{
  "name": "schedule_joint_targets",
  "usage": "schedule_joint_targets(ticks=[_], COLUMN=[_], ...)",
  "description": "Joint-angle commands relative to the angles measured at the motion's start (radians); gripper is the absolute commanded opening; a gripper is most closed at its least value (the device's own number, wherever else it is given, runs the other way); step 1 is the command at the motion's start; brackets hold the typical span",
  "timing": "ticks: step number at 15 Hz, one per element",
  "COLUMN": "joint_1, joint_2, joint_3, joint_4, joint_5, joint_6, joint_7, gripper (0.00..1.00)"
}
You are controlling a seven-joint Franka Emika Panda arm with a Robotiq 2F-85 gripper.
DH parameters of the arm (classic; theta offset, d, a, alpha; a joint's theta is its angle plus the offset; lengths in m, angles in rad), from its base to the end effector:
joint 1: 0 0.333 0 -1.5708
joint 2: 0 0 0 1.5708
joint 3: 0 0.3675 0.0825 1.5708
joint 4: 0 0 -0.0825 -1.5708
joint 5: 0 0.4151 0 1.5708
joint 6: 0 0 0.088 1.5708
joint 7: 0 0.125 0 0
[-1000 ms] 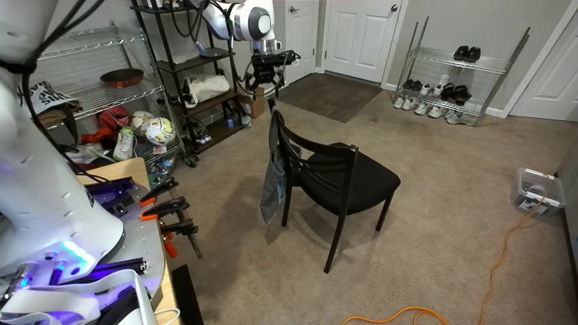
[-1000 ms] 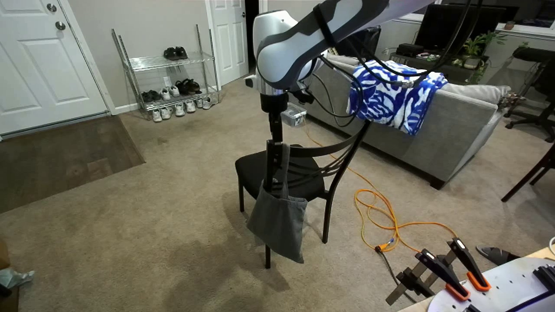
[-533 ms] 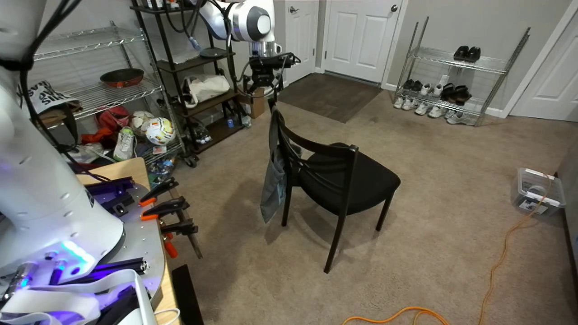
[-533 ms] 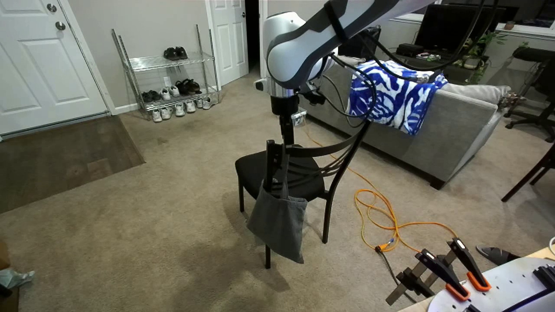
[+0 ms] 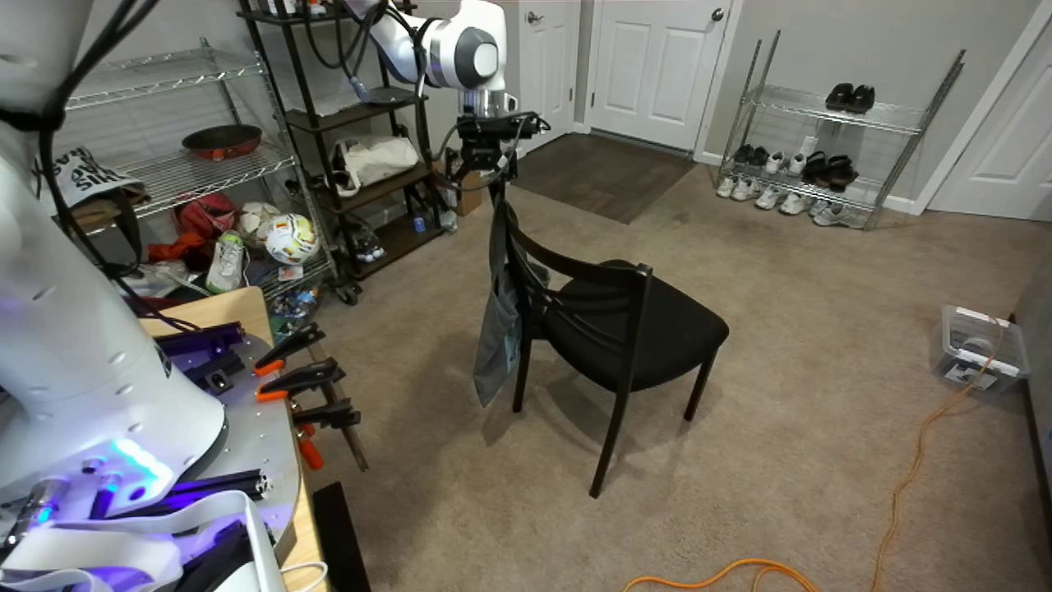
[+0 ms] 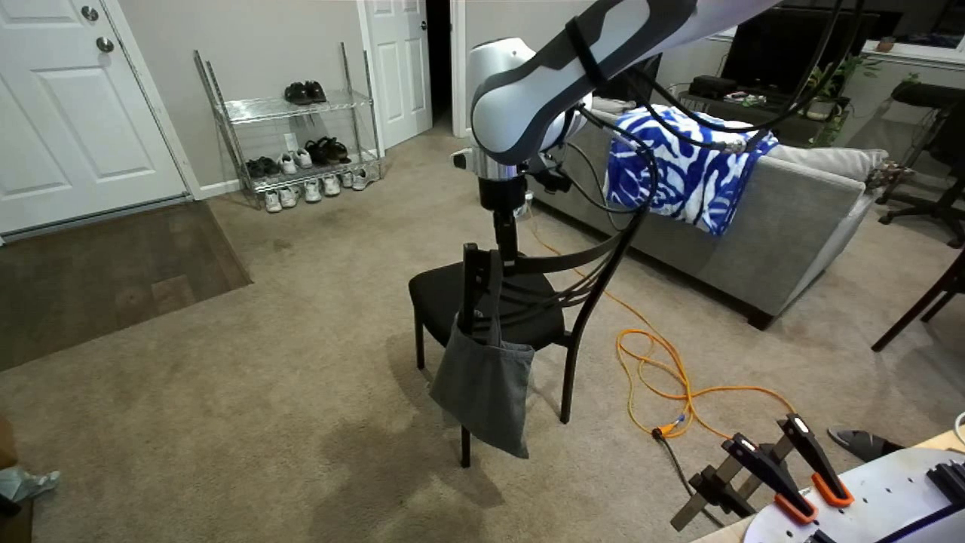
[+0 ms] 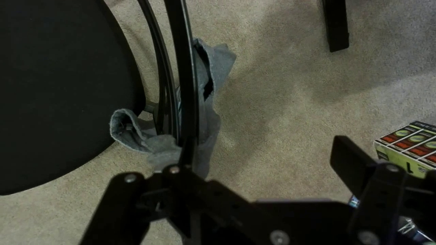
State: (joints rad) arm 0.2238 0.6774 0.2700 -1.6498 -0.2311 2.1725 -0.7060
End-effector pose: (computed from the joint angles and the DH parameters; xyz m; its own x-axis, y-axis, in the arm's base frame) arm 0.6532 0.3121 0.2193 0.2658 0.9592 -0.0969 0.9588 -0.2734 -0.0770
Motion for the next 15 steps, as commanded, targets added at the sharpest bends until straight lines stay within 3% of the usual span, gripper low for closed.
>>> schedule_joint_targets(ticks=[1, 15], joint_1=[-0.004, 0.002], joint_2=[-0.034, -0.004], joint_3=[-0.001, -0.026], joint_4=[-0.038, -0.019], joint_5=[-0.012, -0.031], joint_6=[0.060, 0.089], joint_7=[-0.019, -0.010], gripper=[1.00, 1.00])
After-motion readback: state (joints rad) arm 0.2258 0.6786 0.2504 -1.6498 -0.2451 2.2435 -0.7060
